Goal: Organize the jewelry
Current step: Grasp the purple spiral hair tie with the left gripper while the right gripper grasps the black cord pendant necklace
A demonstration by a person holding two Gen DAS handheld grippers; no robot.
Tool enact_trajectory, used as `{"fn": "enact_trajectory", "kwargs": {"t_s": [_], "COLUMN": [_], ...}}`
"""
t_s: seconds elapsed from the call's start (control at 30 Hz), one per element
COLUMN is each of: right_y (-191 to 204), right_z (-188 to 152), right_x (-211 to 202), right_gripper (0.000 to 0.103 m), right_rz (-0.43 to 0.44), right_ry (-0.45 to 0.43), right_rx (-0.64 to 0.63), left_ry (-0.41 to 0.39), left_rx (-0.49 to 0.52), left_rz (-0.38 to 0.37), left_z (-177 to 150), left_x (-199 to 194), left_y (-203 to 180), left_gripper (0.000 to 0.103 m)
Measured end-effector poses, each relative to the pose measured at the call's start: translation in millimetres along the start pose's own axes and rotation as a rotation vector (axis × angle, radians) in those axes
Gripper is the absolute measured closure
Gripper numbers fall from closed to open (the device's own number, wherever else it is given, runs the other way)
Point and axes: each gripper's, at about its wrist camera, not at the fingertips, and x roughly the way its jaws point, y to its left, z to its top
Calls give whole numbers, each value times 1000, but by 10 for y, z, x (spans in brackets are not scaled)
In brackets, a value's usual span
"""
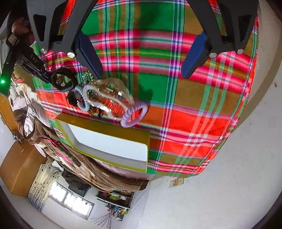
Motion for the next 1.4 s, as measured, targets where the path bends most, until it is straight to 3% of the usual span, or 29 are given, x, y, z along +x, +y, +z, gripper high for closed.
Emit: {"fn": "enact_trajectory", "kwargs": {"t_s": [0.13,0.3,0.5,0.73,0.93,1.3,1.4], "right_y": [-16,-63,-74,-77,-69,-39,-28], "right_z": [11,57,169,346,403,461,469], "right_x": [0,-68,-202,-402,-426,-413,-424], "right_gripper": [96,97,97,97,97,97,97], "right_rz": [1,-9,-22,-34,-27,-14,-12], "right_ry": [-4,-41,-93,-176,-194,-200,-203], "right_rx": [-2,12,23,18,13,12,12], "left_ry": [-26,-34,-18,-4,33,29,29], "left_rx": [21,29,44,64,82,108,112], "left_rz": [14,11,-10,19,-8,-29,-27], "left_z": [128,293,381,469,514,513,515], "left_x": [22,90,188,291,385,392,376], "left_y": [-19,-37,-82,-105,-160,-210,-216], "left_gripper": [11,19,23,28,40,80,85]}}
